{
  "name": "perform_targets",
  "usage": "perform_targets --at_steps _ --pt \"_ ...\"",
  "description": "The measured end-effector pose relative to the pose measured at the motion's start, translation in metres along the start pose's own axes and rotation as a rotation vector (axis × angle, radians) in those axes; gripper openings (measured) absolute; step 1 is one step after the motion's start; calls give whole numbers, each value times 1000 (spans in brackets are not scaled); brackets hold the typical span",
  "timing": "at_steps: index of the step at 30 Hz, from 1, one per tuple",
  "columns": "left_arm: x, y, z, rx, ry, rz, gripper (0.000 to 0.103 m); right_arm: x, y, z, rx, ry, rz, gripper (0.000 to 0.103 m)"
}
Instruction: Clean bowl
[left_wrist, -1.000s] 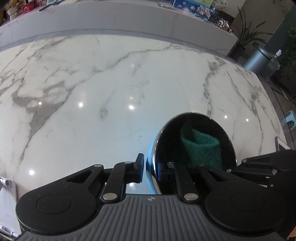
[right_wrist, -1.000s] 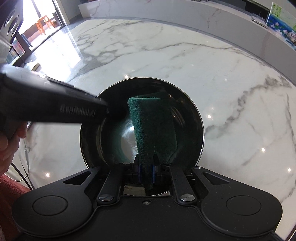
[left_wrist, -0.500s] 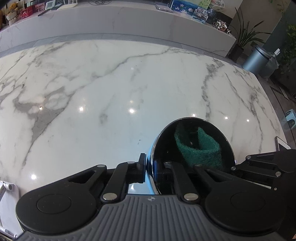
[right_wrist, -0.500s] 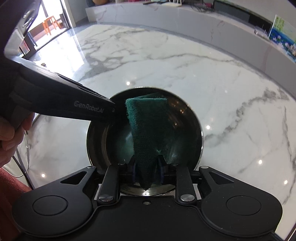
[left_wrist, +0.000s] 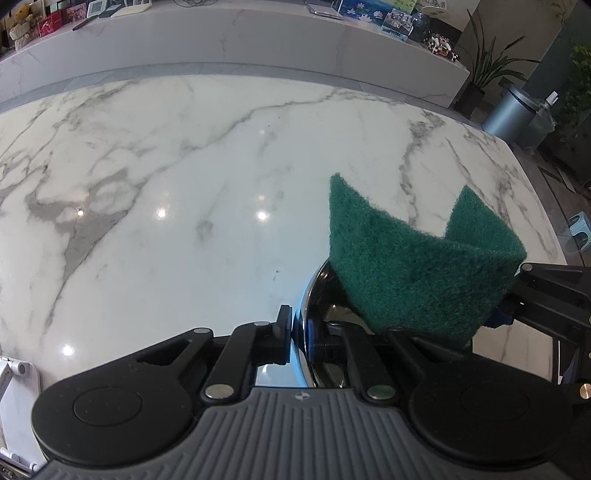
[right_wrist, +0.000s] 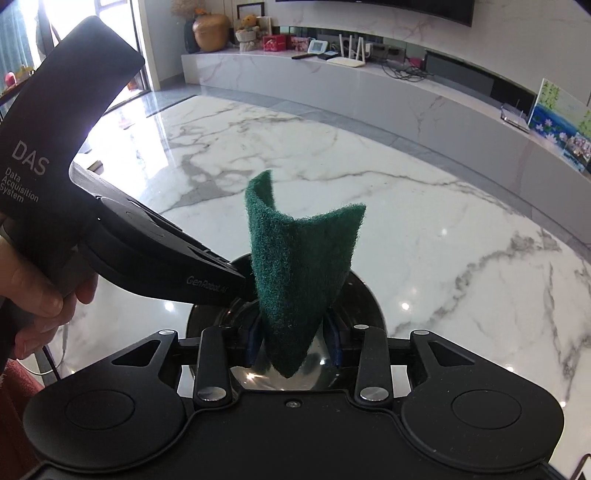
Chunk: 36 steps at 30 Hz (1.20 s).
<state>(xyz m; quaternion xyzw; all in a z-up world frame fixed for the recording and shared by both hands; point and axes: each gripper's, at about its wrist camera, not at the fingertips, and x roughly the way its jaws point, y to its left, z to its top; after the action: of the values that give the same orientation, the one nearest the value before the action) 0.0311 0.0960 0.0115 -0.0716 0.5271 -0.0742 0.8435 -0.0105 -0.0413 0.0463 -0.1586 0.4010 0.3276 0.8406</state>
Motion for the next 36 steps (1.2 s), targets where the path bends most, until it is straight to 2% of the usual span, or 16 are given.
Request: perform_targets --at_steps 12,18,21,25,33,36 --pt "0 -1 0 8 2 5 7 -14 6 -15 -128 57 -97 58" --pt "-1 -3 0 11 -2 7 7 -18 0 -22 -124 108 -113 63" --pt "-1 -4 -1 12 -3 5 7 -18 -6 -24 -91 157 -99 68" --pt "-1 -4 -1 15 -2 1 7 -21 -14 -29 -21 173 -104 69" --pt "-1 -6 -2 23 1 -5 7 -43 -25 -21 155 83 -101 69" --pt "-1 -7 -2 27 0 -3 7 -42 -34 -14 245 70 -72 69"
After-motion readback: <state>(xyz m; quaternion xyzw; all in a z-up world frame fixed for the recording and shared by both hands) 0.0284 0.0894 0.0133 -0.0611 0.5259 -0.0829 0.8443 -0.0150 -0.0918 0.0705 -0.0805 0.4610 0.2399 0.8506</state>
